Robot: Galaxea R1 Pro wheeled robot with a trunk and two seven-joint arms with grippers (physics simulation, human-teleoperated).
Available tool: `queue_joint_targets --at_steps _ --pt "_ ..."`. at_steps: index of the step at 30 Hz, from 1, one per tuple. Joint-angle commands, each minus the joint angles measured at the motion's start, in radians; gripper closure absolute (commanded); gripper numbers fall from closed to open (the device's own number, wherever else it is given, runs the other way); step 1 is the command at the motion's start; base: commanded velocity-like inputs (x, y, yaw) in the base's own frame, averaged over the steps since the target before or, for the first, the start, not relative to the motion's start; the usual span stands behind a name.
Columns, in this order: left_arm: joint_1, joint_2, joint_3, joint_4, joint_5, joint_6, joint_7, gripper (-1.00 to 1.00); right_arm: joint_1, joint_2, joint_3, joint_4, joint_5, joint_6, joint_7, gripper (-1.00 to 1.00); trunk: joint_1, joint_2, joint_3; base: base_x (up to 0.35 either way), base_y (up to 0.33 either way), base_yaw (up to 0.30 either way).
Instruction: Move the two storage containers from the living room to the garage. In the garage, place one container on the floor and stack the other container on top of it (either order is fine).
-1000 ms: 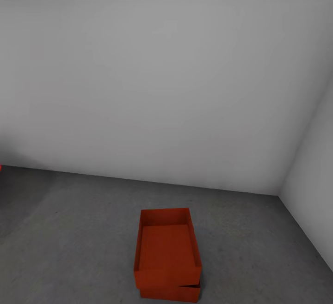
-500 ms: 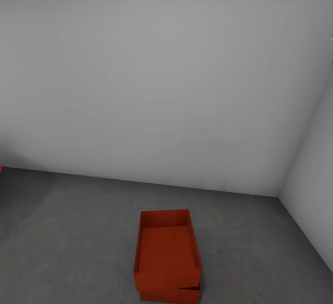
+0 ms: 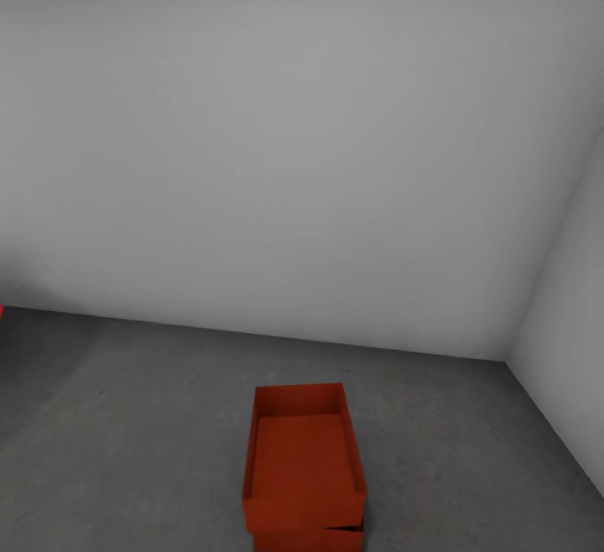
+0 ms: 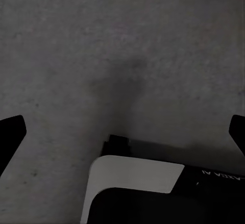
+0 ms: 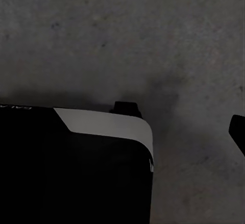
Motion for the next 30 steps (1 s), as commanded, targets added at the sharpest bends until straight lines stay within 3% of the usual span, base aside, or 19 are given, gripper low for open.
queue_joint_targets --at_steps 1,9,25,30 --pt "-0.001 -0.001 -0.003 0.000 0.009 0.004 -0.001 -1.00 -0.001 0.001 0.008 0.003 -0.009 -0.005 -0.001 -1.00 0.000 -0.001 -0.001 0.000 0.000 0.000" --pt "0.000 -0.035 -0.001 0.000 0.013 0.006 -0.007 -1.00 -0.001 0.000 0.008 0.003 -0.009 -0.004 -0.001 -1.00 0.000 -0.001 -0.001 0.000 0.000 0.000" --pt "0.077 -0.053 -0.002 0.000 0.005 0.001 -0.007 -1.00 -0.001 0.002 0.008 0.003 -0.009 -0.002 -0.001 -1.00 0.000 -0.001 -0.001 0.000 0.000 0.000" --pt "0.089 -0.056 -0.002 0.001 0.005 -0.055 -0.007 -1.00 0.000 0.001 0.008 0.003 -0.009 -0.004 -0.001 -1.00 0.000 -0.001 0.001 0.000 0.000 0.000"
